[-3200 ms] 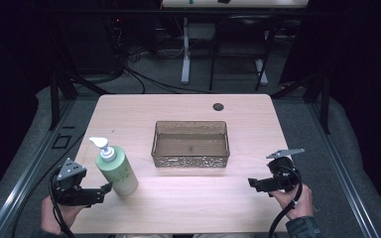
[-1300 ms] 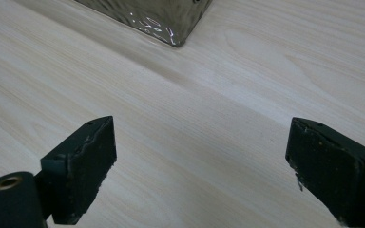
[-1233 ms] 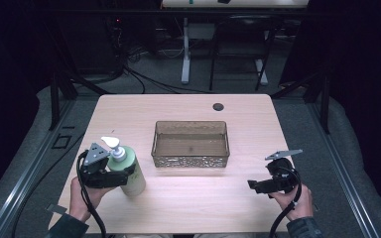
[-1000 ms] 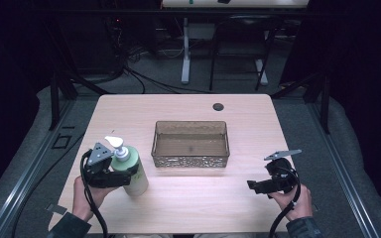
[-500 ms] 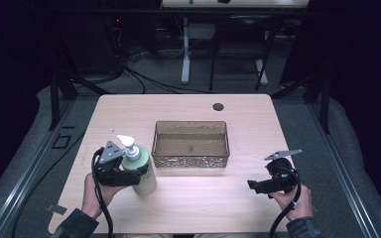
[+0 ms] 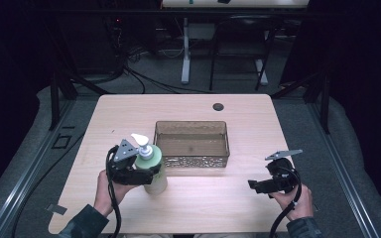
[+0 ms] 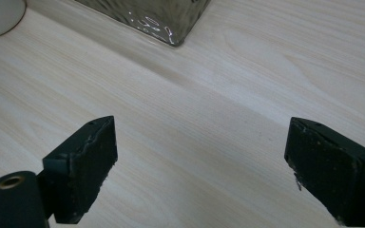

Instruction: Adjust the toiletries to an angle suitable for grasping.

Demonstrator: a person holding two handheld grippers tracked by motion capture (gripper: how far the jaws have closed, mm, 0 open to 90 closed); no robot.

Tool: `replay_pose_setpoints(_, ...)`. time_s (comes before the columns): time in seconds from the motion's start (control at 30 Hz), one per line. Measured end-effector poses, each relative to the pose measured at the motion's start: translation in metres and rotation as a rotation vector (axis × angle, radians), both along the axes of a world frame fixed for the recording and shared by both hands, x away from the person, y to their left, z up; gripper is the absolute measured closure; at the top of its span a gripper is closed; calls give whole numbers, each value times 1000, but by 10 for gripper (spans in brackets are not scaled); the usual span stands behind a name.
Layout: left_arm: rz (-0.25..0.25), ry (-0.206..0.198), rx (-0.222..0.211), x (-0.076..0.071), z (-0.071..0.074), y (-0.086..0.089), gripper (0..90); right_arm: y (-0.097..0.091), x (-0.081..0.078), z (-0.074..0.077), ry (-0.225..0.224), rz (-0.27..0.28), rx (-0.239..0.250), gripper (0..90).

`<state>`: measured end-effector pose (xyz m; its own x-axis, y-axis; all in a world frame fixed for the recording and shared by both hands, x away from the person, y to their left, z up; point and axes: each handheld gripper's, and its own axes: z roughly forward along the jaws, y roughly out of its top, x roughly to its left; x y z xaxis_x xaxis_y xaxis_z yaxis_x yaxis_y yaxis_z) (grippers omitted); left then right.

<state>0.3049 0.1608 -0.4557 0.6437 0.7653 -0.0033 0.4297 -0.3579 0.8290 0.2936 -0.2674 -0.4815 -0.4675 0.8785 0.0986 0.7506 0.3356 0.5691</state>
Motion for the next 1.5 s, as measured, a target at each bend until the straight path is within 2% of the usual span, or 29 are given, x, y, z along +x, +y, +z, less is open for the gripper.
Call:
replay_pose_setpoints(0.77, -103, -14, -6, 3, -2, -45, 122, 2, 1, -3, 4, 14, -11, 102)
replay_pose_setpoints(1.5, -168, -22, 4, 13, -2, -75, 122, 3, 2, -3, 3, 14, -15, 106)
